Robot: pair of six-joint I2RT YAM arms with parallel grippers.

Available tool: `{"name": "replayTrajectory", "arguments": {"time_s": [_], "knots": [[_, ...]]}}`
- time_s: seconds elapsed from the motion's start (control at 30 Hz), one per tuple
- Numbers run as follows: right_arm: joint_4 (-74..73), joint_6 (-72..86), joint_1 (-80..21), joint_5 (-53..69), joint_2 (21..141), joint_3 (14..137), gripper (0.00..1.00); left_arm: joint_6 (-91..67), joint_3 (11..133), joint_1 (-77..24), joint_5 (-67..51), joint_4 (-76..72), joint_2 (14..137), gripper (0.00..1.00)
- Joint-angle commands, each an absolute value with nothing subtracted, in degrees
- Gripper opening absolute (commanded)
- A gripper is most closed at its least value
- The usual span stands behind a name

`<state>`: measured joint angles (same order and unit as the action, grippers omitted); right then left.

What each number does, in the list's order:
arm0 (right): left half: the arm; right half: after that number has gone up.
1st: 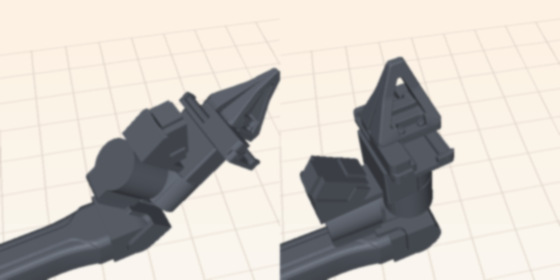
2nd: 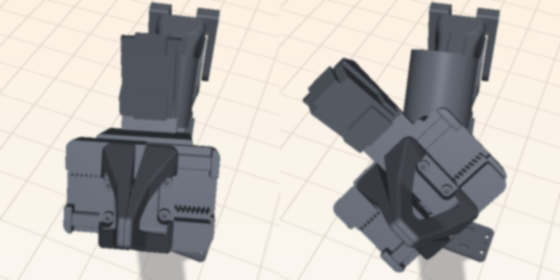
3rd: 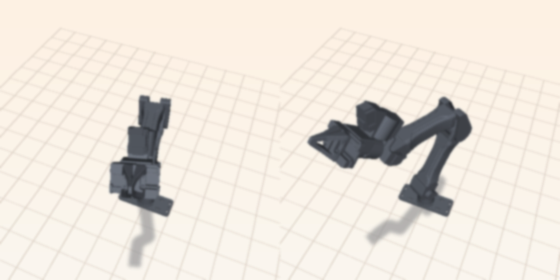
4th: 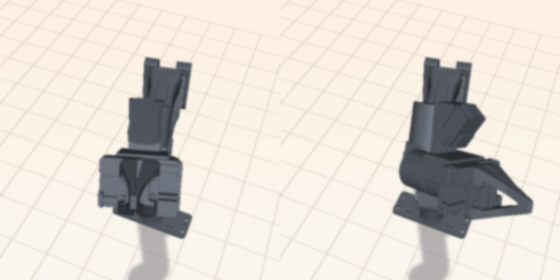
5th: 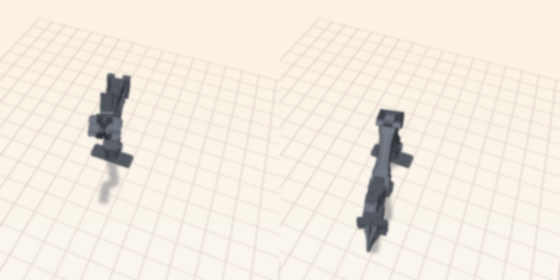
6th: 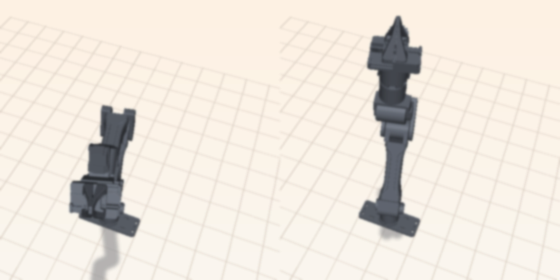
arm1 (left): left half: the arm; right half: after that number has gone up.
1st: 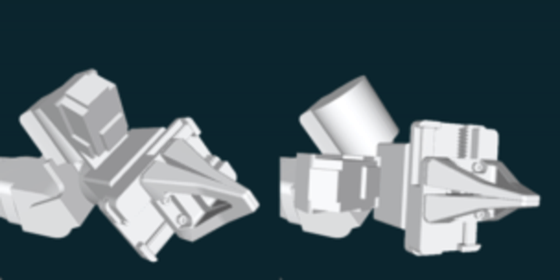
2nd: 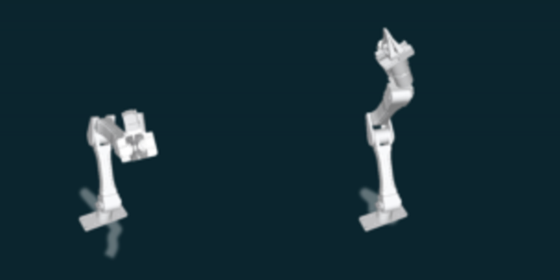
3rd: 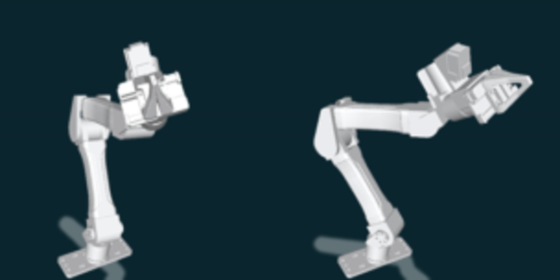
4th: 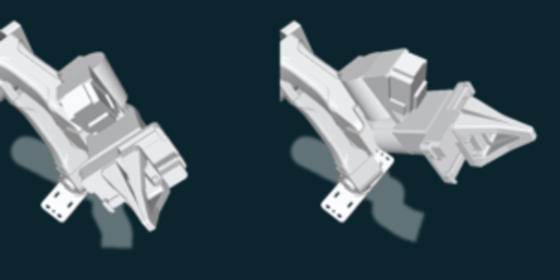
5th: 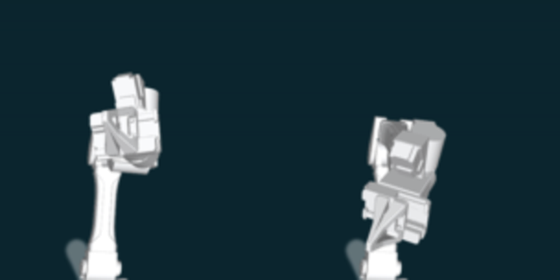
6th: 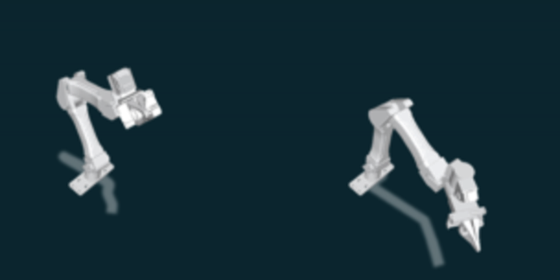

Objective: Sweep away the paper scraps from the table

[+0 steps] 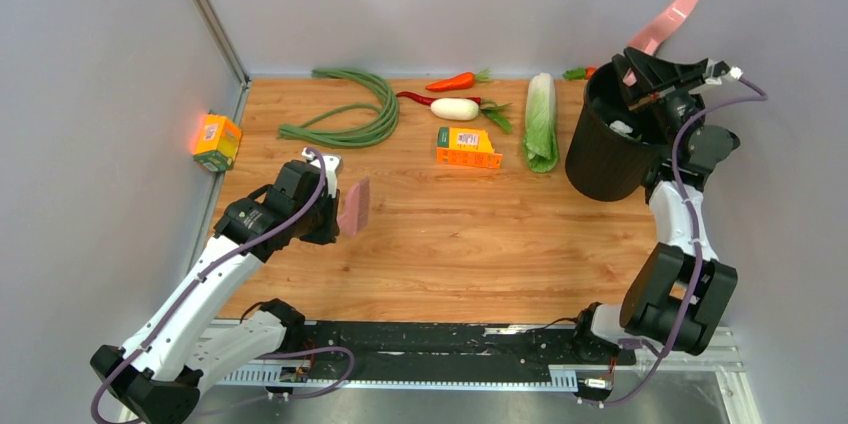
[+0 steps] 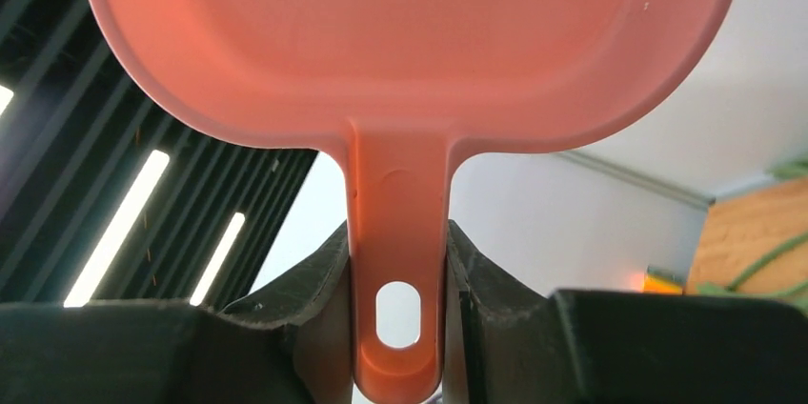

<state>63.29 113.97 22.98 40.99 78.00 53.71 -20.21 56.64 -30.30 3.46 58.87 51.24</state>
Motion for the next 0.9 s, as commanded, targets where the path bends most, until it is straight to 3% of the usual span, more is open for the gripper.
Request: {"name": "replayTrajectory", "arguments": {"time_s": [0.0, 0.17, 0.3, 0.47, 0.6, 0.87], "knots": [[48.8, 107.3, 20.6, 51.7, 73.0, 61.3, 0.0, -19.1, 56.5, -30.5, 2.9, 57.0, 51.3, 0.0], [14.4, 82.5, 17.6, 53.3, 69.4, 70.7, 0.0, -19.1, 56.5, -30.5, 2.7, 56.9, 51.5, 0.0], [7.8, 78.2, 15.4, 54.1, 67.5, 70.7, 0.0, -19.0, 56.6, -30.4, 2.6, 56.9, 51.7, 0.0], [-12.1, 63.6, 11.9, 51.2, 66.4, 75.8, 0.0, -19.0, 56.6, -30.5, 2.5, 57.0, 51.7, 0.0], [-29.0, 51.7, 6.3, 43.1, 67.6, 81.1, 0.0, -18.9, 56.5, -30.5, 2.5, 56.9, 51.7, 0.0], [-44.5, 42.3, -9.5, 26.3, 69.5, 82.1, 0.0, -18.9, 56.5, -30.5, 2.6, 57.0, 51.7, 0.0]]}}
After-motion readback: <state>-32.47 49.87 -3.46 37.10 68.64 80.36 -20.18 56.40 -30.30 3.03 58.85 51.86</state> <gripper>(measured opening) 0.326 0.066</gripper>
